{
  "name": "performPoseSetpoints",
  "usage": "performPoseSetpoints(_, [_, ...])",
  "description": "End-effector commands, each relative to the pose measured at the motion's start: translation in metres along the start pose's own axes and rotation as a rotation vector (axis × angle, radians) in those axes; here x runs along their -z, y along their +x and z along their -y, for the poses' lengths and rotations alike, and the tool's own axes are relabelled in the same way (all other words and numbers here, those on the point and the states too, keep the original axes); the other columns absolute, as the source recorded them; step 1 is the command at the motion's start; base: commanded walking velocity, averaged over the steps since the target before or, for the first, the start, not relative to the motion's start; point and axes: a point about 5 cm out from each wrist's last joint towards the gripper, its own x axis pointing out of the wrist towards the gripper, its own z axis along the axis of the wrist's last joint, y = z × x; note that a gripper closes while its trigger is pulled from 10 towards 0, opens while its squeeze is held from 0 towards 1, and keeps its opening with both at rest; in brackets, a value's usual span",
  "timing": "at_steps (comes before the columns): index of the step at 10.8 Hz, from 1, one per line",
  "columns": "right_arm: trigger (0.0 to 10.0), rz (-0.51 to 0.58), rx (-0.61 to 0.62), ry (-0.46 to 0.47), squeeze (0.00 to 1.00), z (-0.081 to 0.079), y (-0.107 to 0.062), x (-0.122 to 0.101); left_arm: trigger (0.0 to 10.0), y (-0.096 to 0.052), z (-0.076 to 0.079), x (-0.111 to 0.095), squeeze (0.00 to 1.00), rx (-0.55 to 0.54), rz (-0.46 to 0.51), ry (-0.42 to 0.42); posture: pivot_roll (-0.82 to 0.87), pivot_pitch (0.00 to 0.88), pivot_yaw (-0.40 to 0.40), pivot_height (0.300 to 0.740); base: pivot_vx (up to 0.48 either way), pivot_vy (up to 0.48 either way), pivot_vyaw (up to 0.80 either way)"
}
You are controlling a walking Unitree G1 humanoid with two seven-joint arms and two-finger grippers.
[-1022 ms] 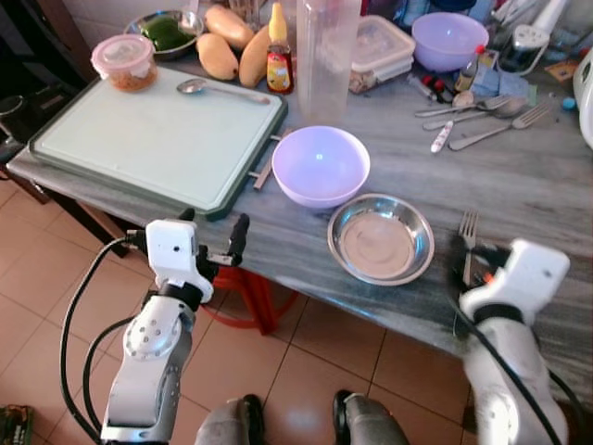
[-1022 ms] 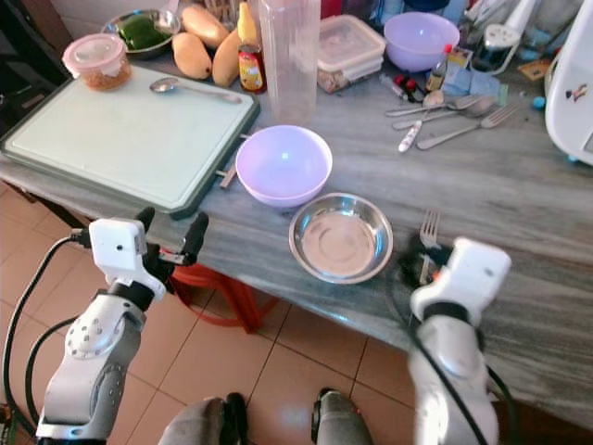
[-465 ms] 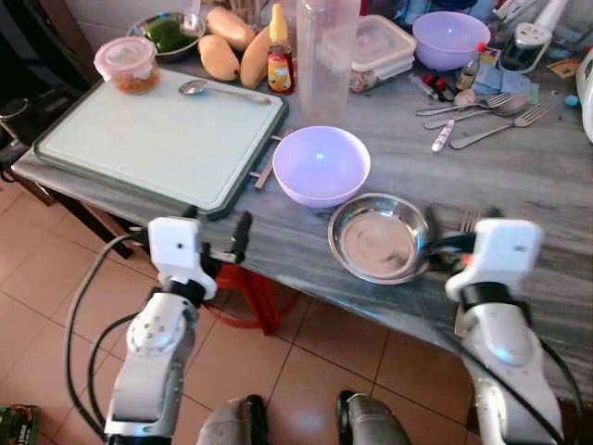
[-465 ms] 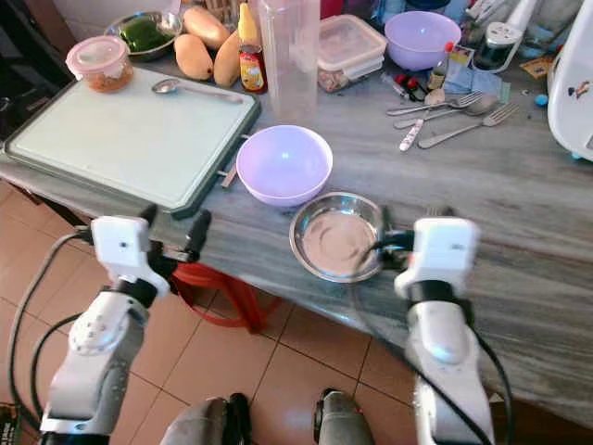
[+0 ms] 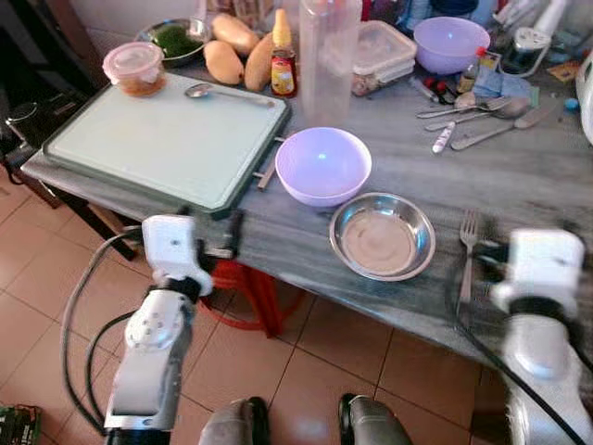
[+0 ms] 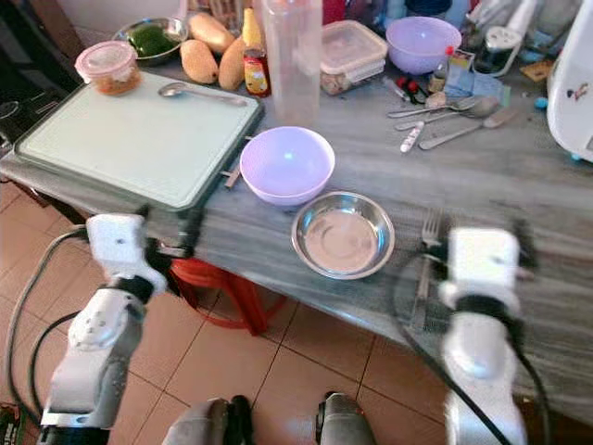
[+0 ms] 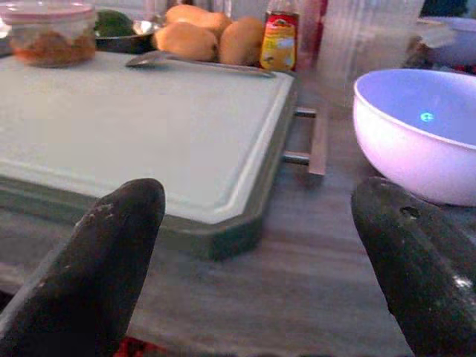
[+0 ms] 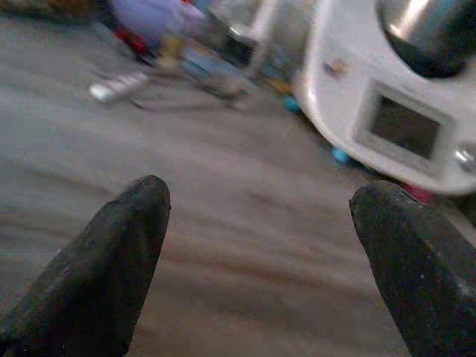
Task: Setting the table
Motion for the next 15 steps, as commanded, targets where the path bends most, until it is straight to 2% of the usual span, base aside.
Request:
performPoseSetpoints(1, [10.0, 0.001, 0.027, -0.041, 0.0, -0.002, -0.001, 0.001, 10.0, -0.002, 0.002, 0.003, 0.0, 0.003, -0.01, -0.002, -0.1, 0.129, 0.072, 0.74, 0.0, 0.0, 0.0])
performPoseSetpoints(2, [10.0, -0.007, 0.018, -0.014, 0.0, -0.01, -0.001, 0.0, 10.0, 0.001, 0.004, 0.003, 0.0, 0.019, -0.013, -0.006, -0.11, 0.132, 0.071, 0.74, 0.0, 0.0, 0.0])
performPoseSetpoints(3, [10.0, -0.067, 0.05, 0.077, 0.0, -0.013, -0.001, 0.006, 10.0, 0.006, 0.003, 0.001, 0.0, 0.003, -0.018, 0.009, -0.11, 0.144, 0.056, 0.74, 0.0, 0.0, 0.0])
performPoseSetpoints(5, [10.0, -0.186, 0.042, 0.142, 0.0, -0.004, -0.01, 0.023, 10.0, 0.003, 0.001, 0.002, 0.0, -0.007, -0.026, 0.01, -0.11, 0.179, 0.044, 0.74, 0.0, 0.0, 0.0])
performPoseSetpoints(7, [10.0, -0.219, 0.1, 0.084, 0.0, 0.009, -0.014, 0.031, 10.0, -0.003, 0.003, 0.003, 0.0, 0.001, -0.04, 0.01, -0.11, 0.195, 0.041, 0.74, 0.0, 0.0, 0.0])
performPoseSetpoints(9, [10.0, -0.261, 0.088, 0.105, 0.0, 0.008, -0.015, 0.035, 10.0, -0.002, 0.0, 0.002, 0.0, -0.005, -0.041, 0.014, -0.11, 0.199, 0.039, 0.74, 0.0, 0.0, 0.0])
performPoseSetpoints(11, [10.0, -0.343, 0.026, 0.128, 0.0, 0.001, -0.015, 0.046, 10.0, -0.005, 0.003, 0.003, 0.0, 0.016, -0.051, 0.007, -0.1, 0.207, 0.037, 0.74, 0.0, 0.0, 0.0])
performPoseSetpoints(13, [10.0, -0.355, -0.038, 0.154, 0.0, -0.006, -0.012, 0.046, 10.0, -0.007, 0.004, 0.004, 0.0, 0.025, -0.054, 0.006, -0.1, 0.21, 0.031, 0.74, 0.0, 0.0, 0.0])
performPoseSetpoints(15, [10.0, -0.372, -0.119, 0.204, 0.0, -0.018, -0.017, 0.043, 10.0, -0.008, 0.004, 0.004, 0.0, 0.028, -0.056, 0.004, -0.1, 0.215, 0.028, 0.74, 0.0, 0.0, 0.0])
